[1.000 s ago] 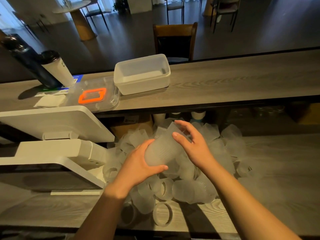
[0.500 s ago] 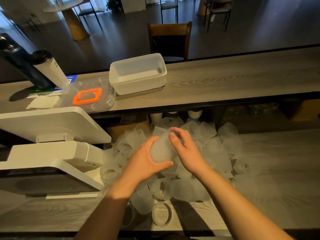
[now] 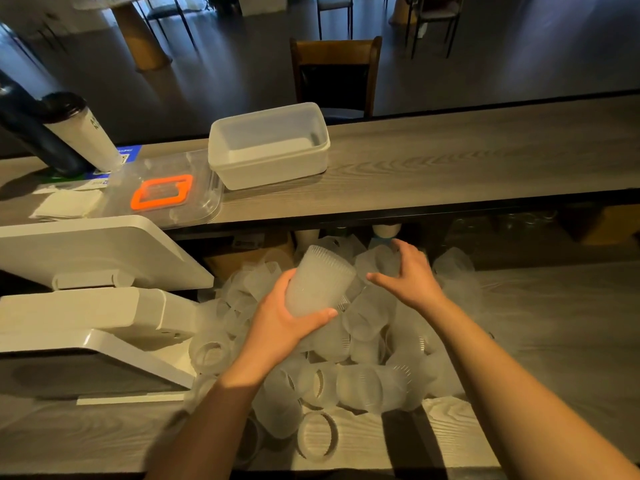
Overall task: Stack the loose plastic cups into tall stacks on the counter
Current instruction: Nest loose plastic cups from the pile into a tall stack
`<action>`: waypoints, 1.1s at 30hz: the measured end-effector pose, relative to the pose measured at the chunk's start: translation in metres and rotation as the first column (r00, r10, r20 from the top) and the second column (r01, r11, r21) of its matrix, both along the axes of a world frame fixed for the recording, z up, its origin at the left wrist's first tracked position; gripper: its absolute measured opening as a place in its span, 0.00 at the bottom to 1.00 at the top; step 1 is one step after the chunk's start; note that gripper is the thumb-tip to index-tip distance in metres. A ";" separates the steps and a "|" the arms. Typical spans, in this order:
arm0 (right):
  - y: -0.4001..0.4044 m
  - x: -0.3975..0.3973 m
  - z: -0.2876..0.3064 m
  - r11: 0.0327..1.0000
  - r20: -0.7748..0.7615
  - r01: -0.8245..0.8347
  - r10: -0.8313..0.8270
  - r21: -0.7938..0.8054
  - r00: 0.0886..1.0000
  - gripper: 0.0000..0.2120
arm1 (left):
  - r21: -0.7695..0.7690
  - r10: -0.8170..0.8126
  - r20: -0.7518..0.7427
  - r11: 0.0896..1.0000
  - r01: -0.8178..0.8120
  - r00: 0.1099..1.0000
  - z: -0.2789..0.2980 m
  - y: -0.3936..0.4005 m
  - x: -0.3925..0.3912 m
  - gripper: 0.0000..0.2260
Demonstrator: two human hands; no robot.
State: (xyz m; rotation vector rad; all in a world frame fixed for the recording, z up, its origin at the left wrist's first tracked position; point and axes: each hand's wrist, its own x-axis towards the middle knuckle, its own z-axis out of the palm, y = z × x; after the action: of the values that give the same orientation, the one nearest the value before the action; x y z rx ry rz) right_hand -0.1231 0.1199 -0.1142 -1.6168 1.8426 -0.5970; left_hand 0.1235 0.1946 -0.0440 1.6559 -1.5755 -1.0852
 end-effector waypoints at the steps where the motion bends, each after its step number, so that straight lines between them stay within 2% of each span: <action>1: -0.005 0.000 -0.002 0.999 -0.039 -0.030 0.031 0.035 0.999 0.46 | -0.006 -0.006 -0.011 1.000 0.005 1.000 0.000 -0.001 0.000 0.28; 5: -0.017 0.002 -0.007 0.988 -0.168 -0.092 0.113 0.125 0.979 0.46 | -0.028 -0.010 -0.038 1.000 0.008 0.999 0.004 -0.004 0.002 0.30; 10: -0.016 0.003 -0.004 0.999 -0.148 -0.042 0.043 0.008 0.988 0.38 | -0.038 -0.001 -0.038 0.999 0.000 0.999 0.007 -0.005 0.003 0.30; 12: -0.011 0.001 -0.002 0.998 -0.036 -0.017 0.014 -0.065 0.999 0.37 | -0.037 -0.008 -0.020 0.999 0.007 1.000 0.008 -0.004 0.004 0.30; 14: 0.000 0.001 0.004 0.995 0.197 0.032 -0.012 -0.096 0.980 0.39 | -0.032 -0.015 -0.004 0.999 0.015 1.000 0.009 -0.002 0.005 0.31; 16: 0.014 0.002 0.012 0.992 0.431 0.094 -0.052 -0.078 0.901 0.38 | -0.030 -0.043 0.017 0.999 0.044 0.999 0.011 -0.001 0.005 0.35; 19: 0.031 0.003 0.021 0.980 0.644 0.192 -0.121 -0.041 0.755 0.33 | -0.023 -0.086 0.073 0.996 0.088 0.994 0.015 0.001 0.004 0.39; 22: 0.042 0.005 0.040 0.975 0.797 0.221 -0.113 -0.026 0.593 0.26 | -0.033 -0.127 0.142 0.991 0.133 0.982 0.021 0.005 0.001 0.37; 24: 0.048 0.009 0.057 0.974 0.836 0.217 -0.066 -0.065 0.545 0.19 | -0.046 -0.157 0.185 0.985 0.168 0.970 0.024 0.007 -0.001 0.36; 26: 0.052 0.016 0.070 0.975 0.847 0.202 -0.033 -0.089 0.531 0.17 | -0.053 -0.176 0.212 0.980 0.191 0.961 0.025 0.009 -0.002 0.36; 28: 0.056 0.022 0.080 0.977 0.842 0.180 -0.001 -0.114 0.539 0.20 | -0.055 -0.192 0.213 0.977 0.208 0.958 0.028 0.011 -0.004 0.35; 30: 0.061 0.027 0.086 0.977 0.809 0.142 0.046 -0.158 0.587 0.26 | -0.068 -0.189 0.196 0.976 0.205 0.962 0.029 0.014 -0.003 0.35; 33: 0.068 0.032 0.089 0.972 0.758 0.090 0.110 -0.217 0.643 0.27 | -0.079 -0.191 0.175 0.975 0.207 0.966 0.030 0.018 -0.001 0.35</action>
State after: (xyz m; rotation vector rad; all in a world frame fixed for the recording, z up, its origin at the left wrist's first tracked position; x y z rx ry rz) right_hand -0.0907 0.1877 -0.0255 -1.1945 1.1302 -1.3102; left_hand 0.1224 0.2131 -0.0143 1.5843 -1.9064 -0.9709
